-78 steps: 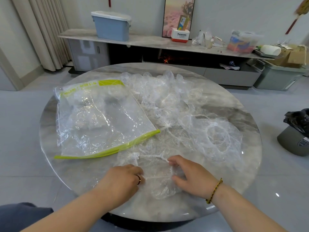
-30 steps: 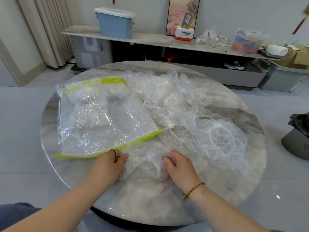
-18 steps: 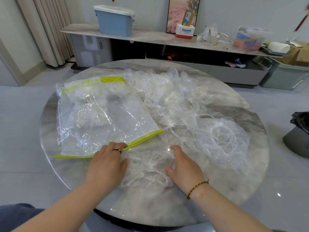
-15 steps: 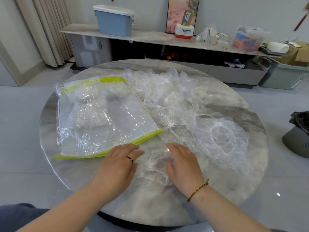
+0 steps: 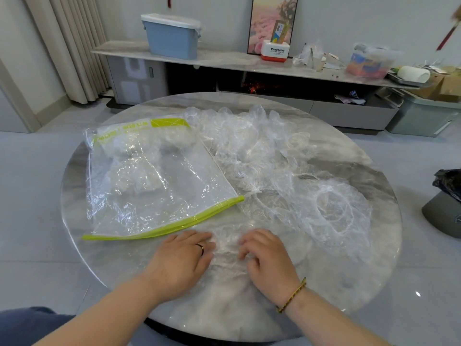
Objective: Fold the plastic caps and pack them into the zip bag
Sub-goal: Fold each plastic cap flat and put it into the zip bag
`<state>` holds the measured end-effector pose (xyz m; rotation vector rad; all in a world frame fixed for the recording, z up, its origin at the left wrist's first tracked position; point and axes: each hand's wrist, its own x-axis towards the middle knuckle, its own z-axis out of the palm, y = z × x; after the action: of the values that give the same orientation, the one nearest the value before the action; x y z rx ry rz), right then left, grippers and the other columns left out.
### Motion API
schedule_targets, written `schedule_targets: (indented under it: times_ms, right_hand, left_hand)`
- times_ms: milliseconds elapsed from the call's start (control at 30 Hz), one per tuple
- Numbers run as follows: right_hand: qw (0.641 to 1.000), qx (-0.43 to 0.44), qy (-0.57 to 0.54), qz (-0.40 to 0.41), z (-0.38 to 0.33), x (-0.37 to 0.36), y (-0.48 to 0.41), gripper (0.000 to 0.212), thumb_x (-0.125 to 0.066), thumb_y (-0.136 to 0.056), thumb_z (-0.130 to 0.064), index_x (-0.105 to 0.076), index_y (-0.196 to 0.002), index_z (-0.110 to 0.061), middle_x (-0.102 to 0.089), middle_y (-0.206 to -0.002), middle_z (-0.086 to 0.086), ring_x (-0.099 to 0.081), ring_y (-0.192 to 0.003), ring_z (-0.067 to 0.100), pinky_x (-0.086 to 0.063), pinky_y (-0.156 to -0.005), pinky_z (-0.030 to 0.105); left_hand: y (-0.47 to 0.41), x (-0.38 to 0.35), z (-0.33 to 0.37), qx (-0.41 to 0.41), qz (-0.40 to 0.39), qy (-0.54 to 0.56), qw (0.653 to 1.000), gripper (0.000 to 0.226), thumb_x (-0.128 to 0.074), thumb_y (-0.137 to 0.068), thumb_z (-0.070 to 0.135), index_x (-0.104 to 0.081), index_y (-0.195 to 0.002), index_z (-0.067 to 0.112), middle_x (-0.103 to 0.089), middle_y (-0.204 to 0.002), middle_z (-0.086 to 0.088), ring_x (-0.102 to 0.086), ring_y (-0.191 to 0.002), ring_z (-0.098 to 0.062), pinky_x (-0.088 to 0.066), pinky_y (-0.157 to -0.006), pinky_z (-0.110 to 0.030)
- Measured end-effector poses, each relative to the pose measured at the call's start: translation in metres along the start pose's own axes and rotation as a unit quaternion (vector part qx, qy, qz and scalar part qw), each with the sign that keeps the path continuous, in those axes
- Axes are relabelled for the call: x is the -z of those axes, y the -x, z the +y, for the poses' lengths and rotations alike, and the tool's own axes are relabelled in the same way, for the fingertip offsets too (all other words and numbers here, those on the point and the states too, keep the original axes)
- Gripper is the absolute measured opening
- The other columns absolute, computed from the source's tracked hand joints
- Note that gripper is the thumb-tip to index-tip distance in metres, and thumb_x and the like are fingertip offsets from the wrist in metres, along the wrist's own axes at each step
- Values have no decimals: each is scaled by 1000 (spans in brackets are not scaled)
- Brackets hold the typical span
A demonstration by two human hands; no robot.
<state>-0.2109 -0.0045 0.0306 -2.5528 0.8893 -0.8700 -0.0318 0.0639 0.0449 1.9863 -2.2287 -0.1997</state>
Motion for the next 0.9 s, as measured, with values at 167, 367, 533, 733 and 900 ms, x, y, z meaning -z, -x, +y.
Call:
schedule_targets:
  times_ms: [167, 367, 533, 733, 900]
  right_hand:
    - [993, -5, 101, -63, -7, 7, -1, 27, -32, -55, -23, -56, -44, -31, -53, -47, -17, -45, -71, 3, -30, -64, 11]
    - [990, -68, 92, -88, 10, 23, -8, 41, -35, -79, -15, -65, -107, -20, -62, -108, -6, -44, -115, 5, -25, -88, 15]
    - [995, 23, 50, -85, -8, 21, 2, 26, -38, -62, -17, -58, -78, -24, -63, -69, -8, -47, -85, 6, -35, -77, 18]
    - [975, 108, 57, -183, -27, 8, 28, 41, -40, -60, -41, -44, -100, -34, -66, -92, -20, -52, -100, 2, -40, -88, 15]
    - [977, 117, 98, -152, -21, -1, 26, 34, -41, -62, -40, -53, -91, -28, -67, -87, -16, -60, -83, 4, -37, -85, 18]
  left_hand:
    - [-5, 5, -14, 49, -1, 36, 998, 59, -16, -89, 43, -64, -112, 19, -50, -127, 13, -51, -113, -11, -40, -92, -22]
    - [-3, 4, -14, 41, -22, 36, 998, 19, -52, -90, 33, -64, -102, 24, -55, -113, 16, -52, -105, -5, -31, -66, -7]
    - [-8, 5, -7, 51, 16, 36, 998, 25, -55, -87, 44, -65, -96, 24, -54, -101, 15, -51, -104, -7, -26, -63, -12]
    - [-5, 5, -7, 32, 68, 42, 996, 26, -58, -80, 45, -68, -75, 21, -62, -86, 12, -61, -81, -10, -29, -66, -16]
    - [2, -1, -8, -69, 101, 87, 989, 32, -34, -60, 20, -64, -54, 30, -66, -73, 17, -49, -78, -1, -33, -67, -12]
